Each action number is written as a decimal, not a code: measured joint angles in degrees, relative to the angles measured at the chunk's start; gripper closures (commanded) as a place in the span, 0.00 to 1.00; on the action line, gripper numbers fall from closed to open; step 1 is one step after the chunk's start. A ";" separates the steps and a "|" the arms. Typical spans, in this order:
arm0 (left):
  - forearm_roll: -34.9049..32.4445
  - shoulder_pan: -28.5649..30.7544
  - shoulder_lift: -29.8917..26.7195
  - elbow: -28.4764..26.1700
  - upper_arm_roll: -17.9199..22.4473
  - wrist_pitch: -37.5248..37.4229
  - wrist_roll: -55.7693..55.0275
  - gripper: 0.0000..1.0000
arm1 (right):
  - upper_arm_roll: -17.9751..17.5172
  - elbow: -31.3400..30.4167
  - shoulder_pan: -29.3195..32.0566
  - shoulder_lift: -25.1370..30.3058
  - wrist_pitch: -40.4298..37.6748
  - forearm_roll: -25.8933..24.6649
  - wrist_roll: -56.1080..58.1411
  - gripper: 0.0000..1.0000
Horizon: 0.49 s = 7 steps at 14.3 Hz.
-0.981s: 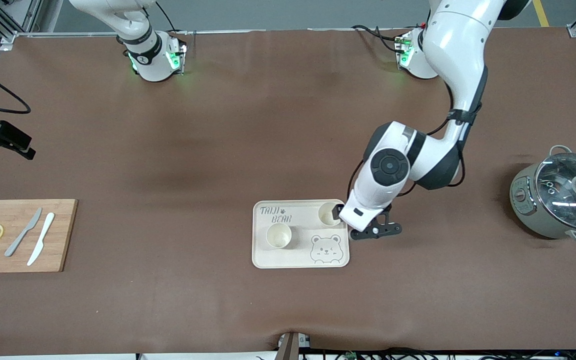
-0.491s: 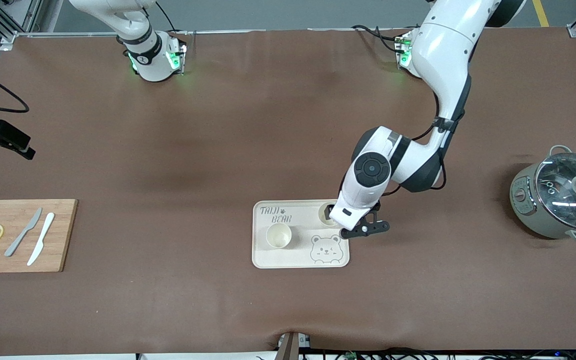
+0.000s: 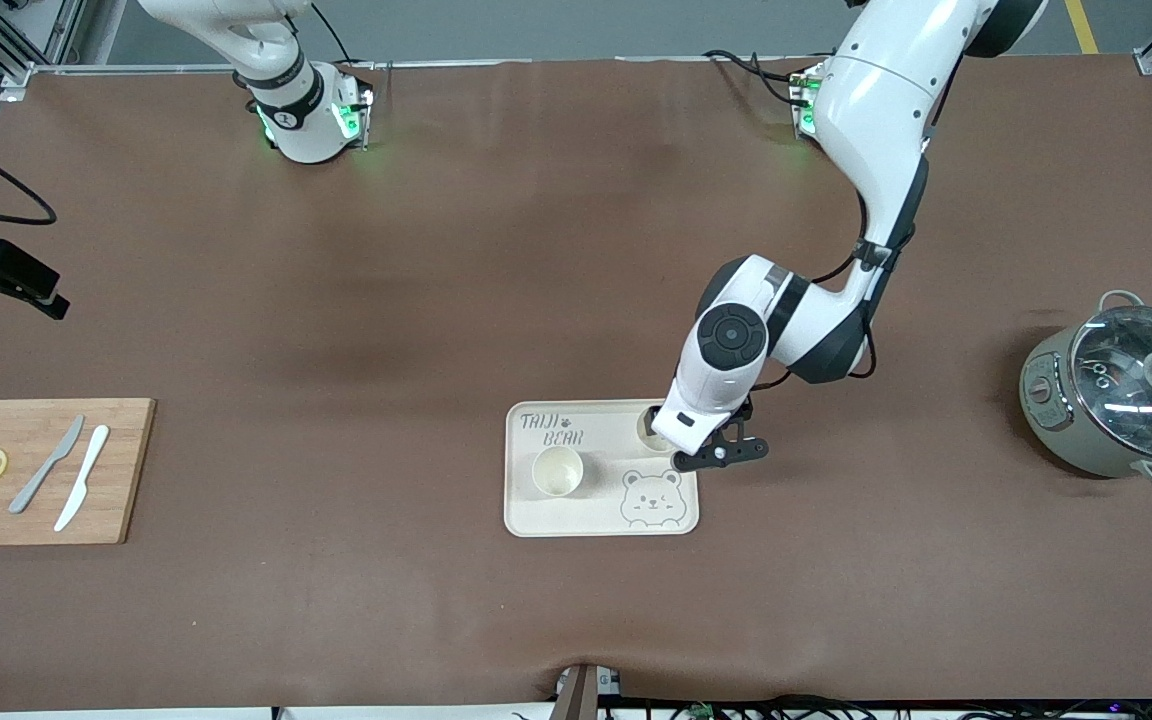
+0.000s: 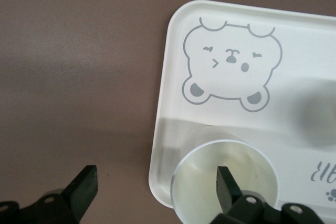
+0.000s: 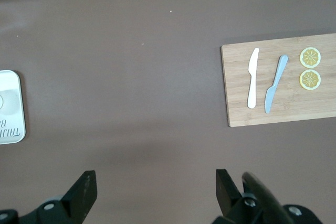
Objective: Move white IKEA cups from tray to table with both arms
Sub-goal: 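Lower the left gripper around the white cup and close it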
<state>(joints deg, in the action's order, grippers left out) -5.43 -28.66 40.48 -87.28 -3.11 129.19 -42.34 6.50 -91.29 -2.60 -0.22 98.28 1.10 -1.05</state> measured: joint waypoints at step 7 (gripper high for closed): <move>-0.03 -0.14 0.07 -1.19 0.00 2.02 0.00 0.00 | 0.00 0.00 0.00 -0.01 0.00 0.04 0.00 0.00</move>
<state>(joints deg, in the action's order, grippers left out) -5.46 -28.80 40.55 -88.46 -3.11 131.21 -42.34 6.50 -91.29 -2.60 -0.23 98.28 1.14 -1.05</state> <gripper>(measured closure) 0.000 0.000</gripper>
